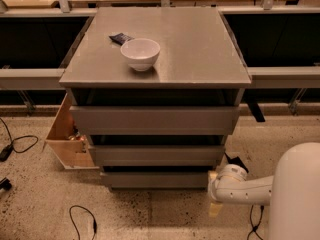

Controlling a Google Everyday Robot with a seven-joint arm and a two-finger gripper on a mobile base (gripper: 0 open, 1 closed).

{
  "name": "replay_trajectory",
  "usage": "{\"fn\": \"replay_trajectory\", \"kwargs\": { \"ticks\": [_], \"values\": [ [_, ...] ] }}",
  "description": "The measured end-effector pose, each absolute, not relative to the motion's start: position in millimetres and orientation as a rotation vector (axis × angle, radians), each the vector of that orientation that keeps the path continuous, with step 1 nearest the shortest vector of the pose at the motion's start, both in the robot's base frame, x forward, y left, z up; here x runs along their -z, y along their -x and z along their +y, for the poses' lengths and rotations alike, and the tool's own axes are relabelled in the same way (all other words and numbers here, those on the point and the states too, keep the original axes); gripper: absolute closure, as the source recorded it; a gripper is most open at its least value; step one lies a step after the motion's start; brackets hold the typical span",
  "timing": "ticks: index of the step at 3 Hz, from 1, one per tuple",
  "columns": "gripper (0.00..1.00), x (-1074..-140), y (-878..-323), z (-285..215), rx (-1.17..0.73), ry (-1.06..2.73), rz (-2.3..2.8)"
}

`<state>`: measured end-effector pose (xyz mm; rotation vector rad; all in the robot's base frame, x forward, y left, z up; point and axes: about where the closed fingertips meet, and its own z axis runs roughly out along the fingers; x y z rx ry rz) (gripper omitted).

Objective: Open bottom drawer

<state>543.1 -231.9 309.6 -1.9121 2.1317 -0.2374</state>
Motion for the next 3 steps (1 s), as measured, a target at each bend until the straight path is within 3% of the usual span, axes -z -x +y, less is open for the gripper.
{"fn": "replay_trajectory", "kwargs": {
  "ticks": [3],
  "values": [
    [0.0, -235, -579, -206, 0.186, 1.962, 2.089]
  ]
}}
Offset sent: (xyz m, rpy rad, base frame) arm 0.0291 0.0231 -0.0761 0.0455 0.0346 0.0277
